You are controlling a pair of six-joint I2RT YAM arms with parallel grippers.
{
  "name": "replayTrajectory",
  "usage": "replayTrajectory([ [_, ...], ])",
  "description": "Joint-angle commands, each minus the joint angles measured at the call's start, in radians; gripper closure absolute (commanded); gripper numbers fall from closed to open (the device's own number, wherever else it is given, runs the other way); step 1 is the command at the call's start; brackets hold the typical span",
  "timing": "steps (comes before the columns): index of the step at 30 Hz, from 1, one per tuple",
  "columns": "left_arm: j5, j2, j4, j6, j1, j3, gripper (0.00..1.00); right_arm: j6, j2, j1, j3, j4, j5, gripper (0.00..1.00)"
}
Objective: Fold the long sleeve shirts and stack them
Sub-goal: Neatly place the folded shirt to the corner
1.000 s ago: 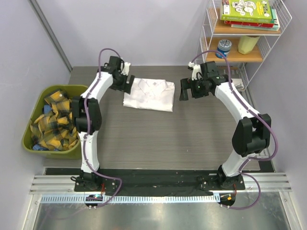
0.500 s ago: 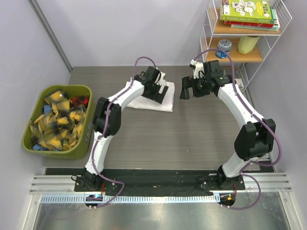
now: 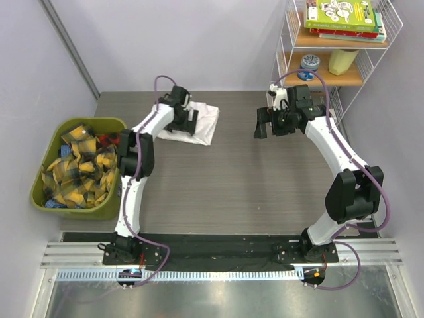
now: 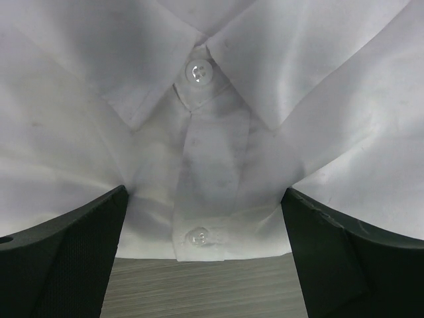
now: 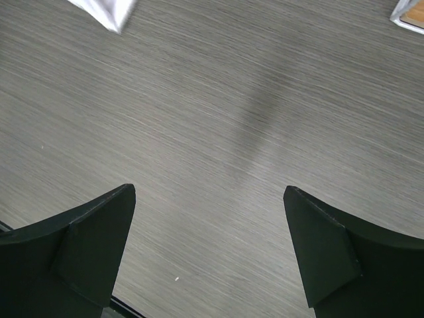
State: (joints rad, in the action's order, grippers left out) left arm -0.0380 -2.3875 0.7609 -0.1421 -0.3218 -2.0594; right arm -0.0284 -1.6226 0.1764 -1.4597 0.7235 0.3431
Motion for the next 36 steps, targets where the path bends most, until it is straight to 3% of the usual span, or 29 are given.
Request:
replayTrajectory([
  [1,-0.057,-0.015,0.058,0.022,0.098,-0.033,0.03,-0.013,0.033,-0.023,-0.001,-0.006,0.020,0.00],
  [9,-0.086,-0.025,0.037,0.033,0.153,-0.050,0.04,-0.011,0.033,-0.031,-0.005,0.007,0.028,0.00],
  [17,-0.056,-0.105,0.046,0.056,0.248,-0.188,0.04,-0.022,0.050,-0.037,-0.011,0.025,0.023,0.00],
  [25,-0.011,-0.082,0.003,0.194,0.253,-0.252,0.00,-0.004,0.066,-0.038,-0.002,0.028,0.045,0.00],
  [30,0.076,0.034,-0.017,0.207,0.251,-0.232,0.00,0.007,0.076,-0.037,-0.013,0.030,0.056,0.00],
  [36,0.174,0.198,-0.060,0.199,0.227,-0.009,0.01,0.010,0.095,-0.037,-0.005,0.036,0.068,0.00],
])
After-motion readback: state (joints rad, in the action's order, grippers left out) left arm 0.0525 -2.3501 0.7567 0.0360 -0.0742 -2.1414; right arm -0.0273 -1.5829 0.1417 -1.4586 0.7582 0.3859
